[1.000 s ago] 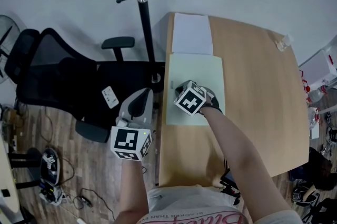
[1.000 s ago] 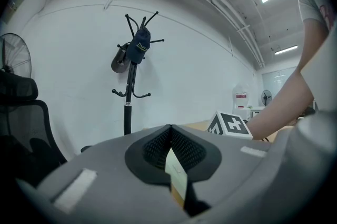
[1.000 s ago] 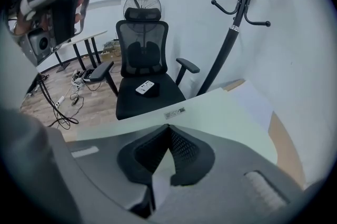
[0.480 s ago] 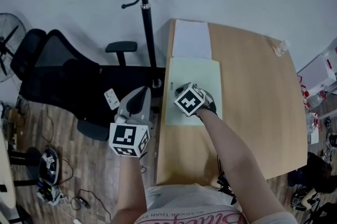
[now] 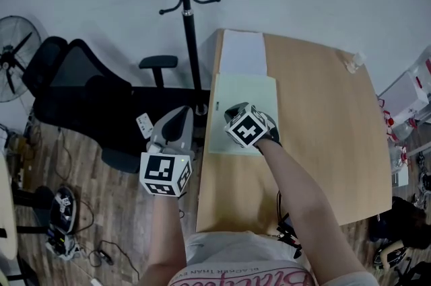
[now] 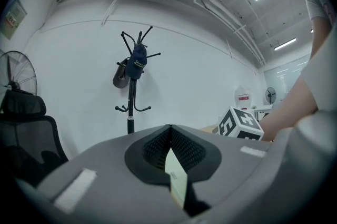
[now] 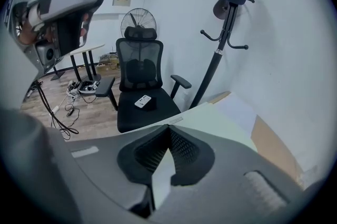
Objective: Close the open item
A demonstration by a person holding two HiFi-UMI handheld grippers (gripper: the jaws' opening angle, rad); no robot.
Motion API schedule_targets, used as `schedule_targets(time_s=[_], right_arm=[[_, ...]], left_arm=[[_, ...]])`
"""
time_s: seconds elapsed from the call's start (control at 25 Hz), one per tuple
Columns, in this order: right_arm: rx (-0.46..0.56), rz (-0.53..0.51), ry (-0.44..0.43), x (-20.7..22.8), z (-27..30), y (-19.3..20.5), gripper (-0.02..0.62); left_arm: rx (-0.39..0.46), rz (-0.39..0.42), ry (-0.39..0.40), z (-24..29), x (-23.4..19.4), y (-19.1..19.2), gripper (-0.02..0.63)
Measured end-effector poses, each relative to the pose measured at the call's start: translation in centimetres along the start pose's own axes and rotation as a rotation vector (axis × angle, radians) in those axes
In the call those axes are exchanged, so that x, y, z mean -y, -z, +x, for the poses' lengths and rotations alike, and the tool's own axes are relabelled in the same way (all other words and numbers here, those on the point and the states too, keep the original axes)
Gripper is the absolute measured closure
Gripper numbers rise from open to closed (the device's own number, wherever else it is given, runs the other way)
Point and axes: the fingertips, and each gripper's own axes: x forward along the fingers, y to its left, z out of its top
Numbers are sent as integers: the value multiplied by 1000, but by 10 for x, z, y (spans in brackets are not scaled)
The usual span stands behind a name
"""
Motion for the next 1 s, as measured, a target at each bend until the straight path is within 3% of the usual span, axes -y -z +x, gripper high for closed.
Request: schedule_targets(time_s=[0.52, 1.0], right_arm=[[87, 41, 19, 7, -54, 10, 595], [234, 91, 37, 35, -109, -3, 595]], left_arm=[[36, 30, -7, -17, 26, -25, 591], [47, 83, 13, -4, 32, -43, 591]])
